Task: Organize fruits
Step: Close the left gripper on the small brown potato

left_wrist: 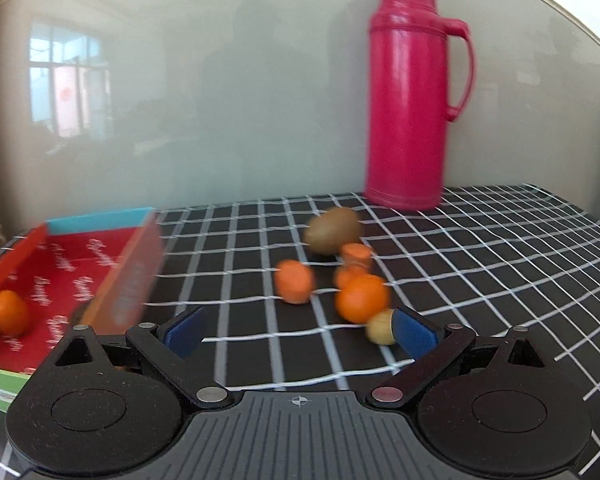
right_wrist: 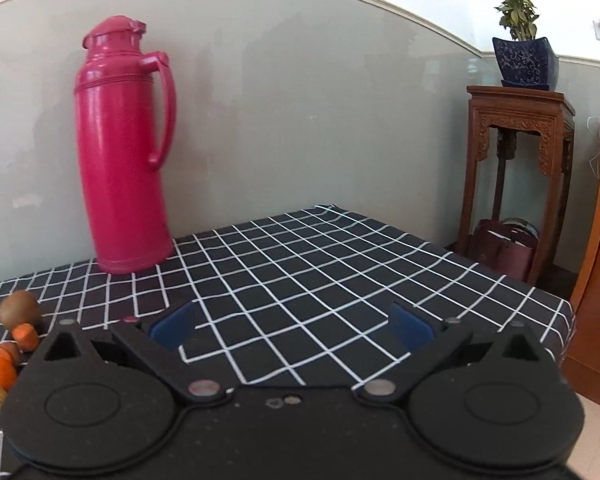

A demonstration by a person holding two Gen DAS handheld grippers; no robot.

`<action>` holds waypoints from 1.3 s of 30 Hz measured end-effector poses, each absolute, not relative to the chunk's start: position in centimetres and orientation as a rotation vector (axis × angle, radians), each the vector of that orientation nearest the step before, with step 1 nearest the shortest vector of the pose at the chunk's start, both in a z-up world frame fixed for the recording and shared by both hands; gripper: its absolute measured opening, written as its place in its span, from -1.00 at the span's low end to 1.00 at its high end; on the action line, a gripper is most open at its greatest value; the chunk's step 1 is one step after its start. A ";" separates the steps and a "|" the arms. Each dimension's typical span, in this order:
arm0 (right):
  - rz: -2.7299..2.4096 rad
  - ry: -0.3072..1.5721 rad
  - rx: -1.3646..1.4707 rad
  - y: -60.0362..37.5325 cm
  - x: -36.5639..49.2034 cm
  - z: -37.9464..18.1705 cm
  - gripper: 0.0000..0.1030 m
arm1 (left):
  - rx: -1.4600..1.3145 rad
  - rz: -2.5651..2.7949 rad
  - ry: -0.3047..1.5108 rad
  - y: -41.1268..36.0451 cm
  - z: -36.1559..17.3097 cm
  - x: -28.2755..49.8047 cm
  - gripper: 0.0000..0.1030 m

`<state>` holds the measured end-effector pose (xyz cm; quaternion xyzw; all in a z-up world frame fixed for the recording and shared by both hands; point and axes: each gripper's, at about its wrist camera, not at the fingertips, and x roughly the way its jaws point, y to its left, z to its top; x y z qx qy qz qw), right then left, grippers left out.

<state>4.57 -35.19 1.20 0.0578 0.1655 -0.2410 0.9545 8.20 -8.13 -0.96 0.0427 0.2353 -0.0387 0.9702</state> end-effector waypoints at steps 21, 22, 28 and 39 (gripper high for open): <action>-0.506 0.357 0.105 -36.7 5.2 0.2 1.00 | 0.078 -0.140 0.627 -13.2 -3.5 12.5 -0.02; -0.503 0.357 0.105 -36.7 5.2 0.2 1.00 | 0.077 -0.136 0.625 -13.3 -3.5 12.6 -0.18; -0.494 0.364 0.098 -36.3 5.3 0.2 1.00 | 0.076 -0.158 0.621 -13.3 -3.5 12.5 -0.49; -0.446 0.368 0.101 -34.2 5.7 0.7 1.00 | 0.065 -0.139 0.573 -10.2 -1.3 10.2 -0.49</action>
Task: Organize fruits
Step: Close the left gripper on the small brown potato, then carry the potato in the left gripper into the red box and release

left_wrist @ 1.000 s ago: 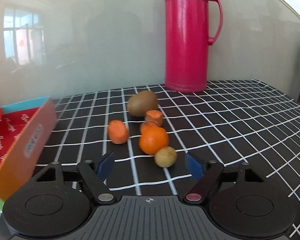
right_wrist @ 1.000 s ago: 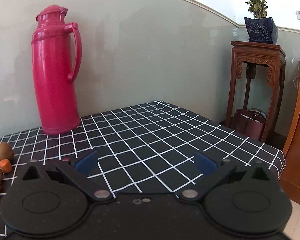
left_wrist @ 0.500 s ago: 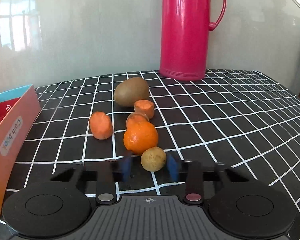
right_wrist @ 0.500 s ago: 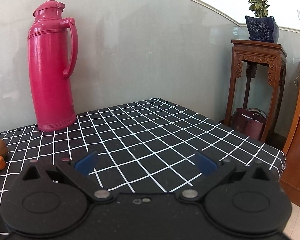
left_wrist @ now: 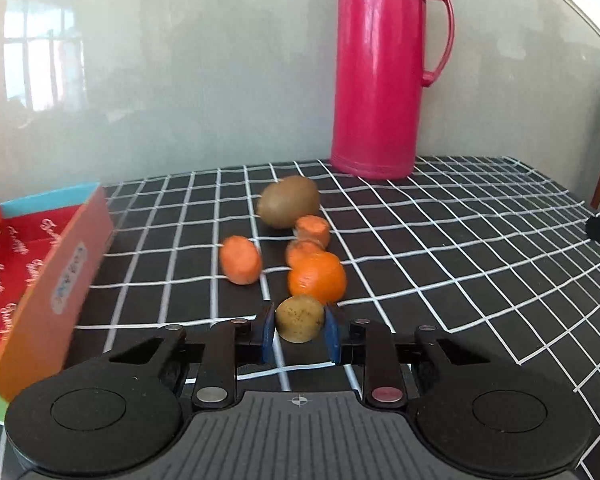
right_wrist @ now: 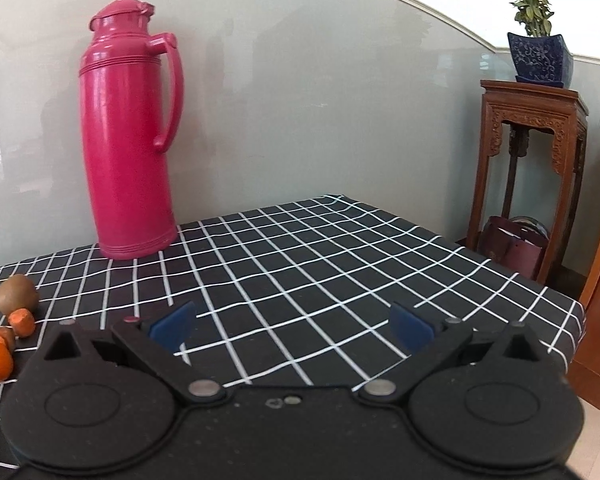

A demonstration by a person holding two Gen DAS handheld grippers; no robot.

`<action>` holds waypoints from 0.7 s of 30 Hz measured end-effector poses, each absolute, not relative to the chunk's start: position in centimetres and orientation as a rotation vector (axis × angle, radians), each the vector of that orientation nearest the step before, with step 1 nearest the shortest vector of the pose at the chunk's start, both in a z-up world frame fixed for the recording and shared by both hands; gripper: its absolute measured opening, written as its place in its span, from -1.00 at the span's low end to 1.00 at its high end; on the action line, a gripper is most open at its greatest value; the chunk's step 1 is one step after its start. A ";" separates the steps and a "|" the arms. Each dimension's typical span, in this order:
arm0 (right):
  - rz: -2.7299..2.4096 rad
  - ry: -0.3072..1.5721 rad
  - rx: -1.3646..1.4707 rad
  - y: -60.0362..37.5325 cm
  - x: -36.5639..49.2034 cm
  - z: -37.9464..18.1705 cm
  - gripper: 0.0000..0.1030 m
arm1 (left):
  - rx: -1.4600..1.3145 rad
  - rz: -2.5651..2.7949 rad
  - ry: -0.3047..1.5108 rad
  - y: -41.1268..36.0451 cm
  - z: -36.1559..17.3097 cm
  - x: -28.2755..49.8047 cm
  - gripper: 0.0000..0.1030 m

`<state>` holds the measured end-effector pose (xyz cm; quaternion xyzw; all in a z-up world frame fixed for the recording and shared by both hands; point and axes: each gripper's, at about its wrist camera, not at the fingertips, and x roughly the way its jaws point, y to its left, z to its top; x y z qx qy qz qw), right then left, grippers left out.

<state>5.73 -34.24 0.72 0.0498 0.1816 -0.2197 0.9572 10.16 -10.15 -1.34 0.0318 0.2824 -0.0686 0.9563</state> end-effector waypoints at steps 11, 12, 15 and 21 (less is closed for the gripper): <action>-0.387 0.373 0.070 -31.0 6.8 1.1 1.00 | 0.042 -0.077 0.516 -4.7 1.3 8.6 -0.49; -0.384 0.373 0.067 -30.7 6.9 1.1 1.00 | 0.043 -0.070 0.513 -4.2 1.4 8.5 -0.49; -0.371 0.374 0.061 -29.8 7.2 1.2 1.00 | 0.041 -0.040 0.506 -2.4 1.7 8.2 -0.49; -0.349 0.378 0.037 -28.4 7.6 1.3 1.00 | 0.019 0.048 0.474 1.2 2.3 7.8 -0.49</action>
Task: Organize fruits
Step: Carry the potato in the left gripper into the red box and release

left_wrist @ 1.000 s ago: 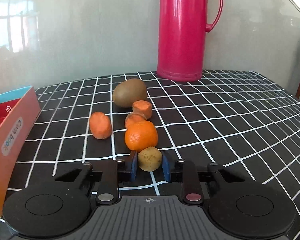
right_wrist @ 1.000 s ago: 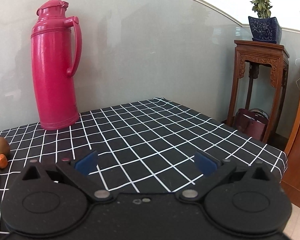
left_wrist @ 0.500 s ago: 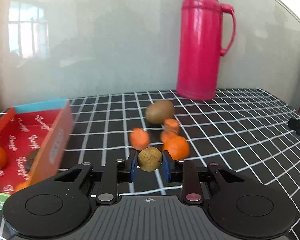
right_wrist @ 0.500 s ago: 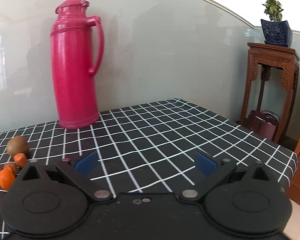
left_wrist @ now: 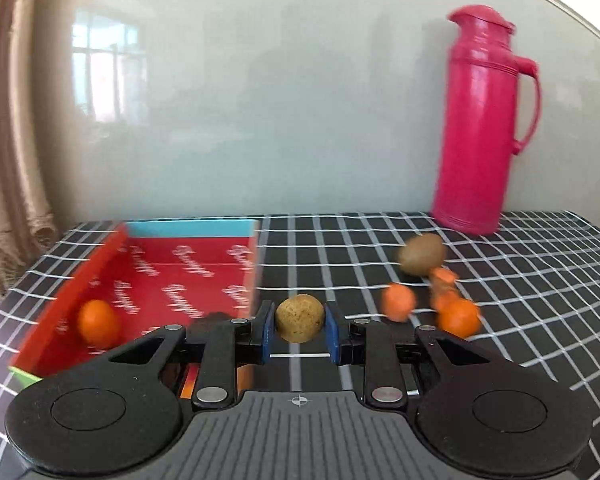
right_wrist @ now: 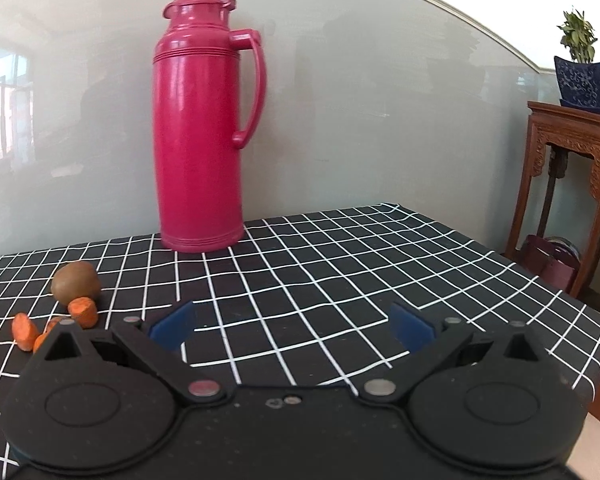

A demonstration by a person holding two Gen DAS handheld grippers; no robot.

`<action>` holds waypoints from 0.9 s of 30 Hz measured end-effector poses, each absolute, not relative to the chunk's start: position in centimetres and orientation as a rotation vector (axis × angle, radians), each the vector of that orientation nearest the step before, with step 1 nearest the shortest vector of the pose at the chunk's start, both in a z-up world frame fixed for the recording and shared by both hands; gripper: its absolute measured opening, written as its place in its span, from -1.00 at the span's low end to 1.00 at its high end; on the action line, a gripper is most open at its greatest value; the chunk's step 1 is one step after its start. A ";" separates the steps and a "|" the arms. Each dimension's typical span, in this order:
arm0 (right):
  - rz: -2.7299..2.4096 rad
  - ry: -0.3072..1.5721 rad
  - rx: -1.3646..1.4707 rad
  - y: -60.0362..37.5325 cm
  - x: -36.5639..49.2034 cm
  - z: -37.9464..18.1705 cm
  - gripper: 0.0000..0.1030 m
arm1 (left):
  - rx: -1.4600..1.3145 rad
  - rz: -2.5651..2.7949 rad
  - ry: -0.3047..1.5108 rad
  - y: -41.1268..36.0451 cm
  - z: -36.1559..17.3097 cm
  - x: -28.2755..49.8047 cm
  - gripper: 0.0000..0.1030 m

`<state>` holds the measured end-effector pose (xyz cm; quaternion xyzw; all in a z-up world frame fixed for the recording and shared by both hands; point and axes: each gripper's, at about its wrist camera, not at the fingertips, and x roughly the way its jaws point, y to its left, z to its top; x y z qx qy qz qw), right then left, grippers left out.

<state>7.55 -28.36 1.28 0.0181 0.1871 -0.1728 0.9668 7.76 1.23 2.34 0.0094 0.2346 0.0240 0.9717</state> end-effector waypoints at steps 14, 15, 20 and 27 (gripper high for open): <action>-0.326 0.384 0.035 -27.3 7.7 1.2 1.00 | -0.011 0.190 0.506 7.1 1.5 8.3 -0.49; -0.324 0.383 0.036 -27.3 7.6 1.2 1.00 | -0.012 0.197 0.509 7.2 1.4 8.4 -0.49; -0.315 0.383 0.039 -27.0 7.7 1.3 1.00 | -0.008 0.214 0.519 7.8 1.0 8.3 -0.48; -0.302 0.384 0.031 -26.1 7.9 1.4 1.00 | -0.006 0.224 0.526 8.4 0.9 8.0 -0.48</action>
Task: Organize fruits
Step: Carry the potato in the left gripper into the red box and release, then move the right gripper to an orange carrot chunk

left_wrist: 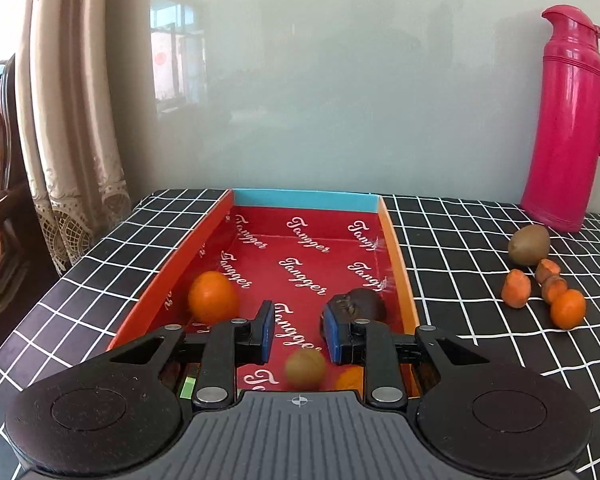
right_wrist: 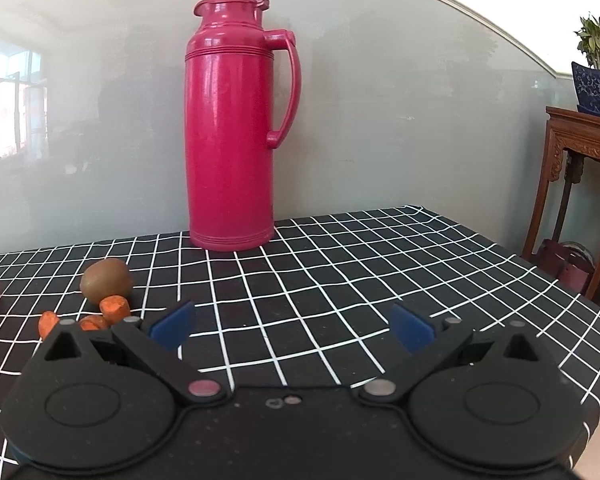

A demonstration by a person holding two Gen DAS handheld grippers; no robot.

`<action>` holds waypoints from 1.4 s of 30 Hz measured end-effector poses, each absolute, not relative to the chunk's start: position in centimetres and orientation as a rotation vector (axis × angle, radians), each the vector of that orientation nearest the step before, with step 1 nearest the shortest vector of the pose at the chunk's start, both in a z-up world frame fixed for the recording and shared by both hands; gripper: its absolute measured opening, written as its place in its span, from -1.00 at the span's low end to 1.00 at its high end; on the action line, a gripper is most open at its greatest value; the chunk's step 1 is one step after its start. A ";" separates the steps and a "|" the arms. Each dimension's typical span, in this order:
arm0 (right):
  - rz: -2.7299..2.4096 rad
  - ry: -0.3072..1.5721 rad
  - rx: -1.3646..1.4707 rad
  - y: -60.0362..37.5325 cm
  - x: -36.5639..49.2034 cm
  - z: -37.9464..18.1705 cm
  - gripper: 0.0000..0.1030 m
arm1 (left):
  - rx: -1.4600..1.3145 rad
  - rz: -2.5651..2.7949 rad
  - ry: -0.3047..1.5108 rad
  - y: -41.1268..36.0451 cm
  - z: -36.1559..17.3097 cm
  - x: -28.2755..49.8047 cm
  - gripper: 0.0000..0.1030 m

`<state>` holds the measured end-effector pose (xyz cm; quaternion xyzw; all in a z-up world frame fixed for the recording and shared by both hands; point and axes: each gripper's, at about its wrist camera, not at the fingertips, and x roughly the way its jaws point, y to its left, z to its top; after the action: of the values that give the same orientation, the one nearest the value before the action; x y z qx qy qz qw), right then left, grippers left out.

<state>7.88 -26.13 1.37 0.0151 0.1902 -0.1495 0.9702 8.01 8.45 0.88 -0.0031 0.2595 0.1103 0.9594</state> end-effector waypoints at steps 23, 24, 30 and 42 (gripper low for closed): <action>-0.176 0.376 -0.017 -23.4 8.8 1.0 1.00 | -0.043 0.294 0.376 10.7 2.3 5.8 0.89; -0.169 0.376 -0.018 -23.1 8.8 1.0 1.00 | -0.047 0.299 0.371 10.9 2.3 5.7 0.89; -0.113 0.360 -0.062 -21.6 9.6 1.2 1.00 | -0.046 0.323 0.371 12.1 2.1 5.3 0.91; 0.064 0.379 -0.025 -16.7 12.0 1.0 0.95 | -0.037 0.384 0.388 15.1 1.3 4.7 0.92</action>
<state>11.96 -16.75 0.97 -0.0123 0.1884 0.0317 0.9815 4.67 15.05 1.29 -0.0180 0.1916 0.1897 0.9628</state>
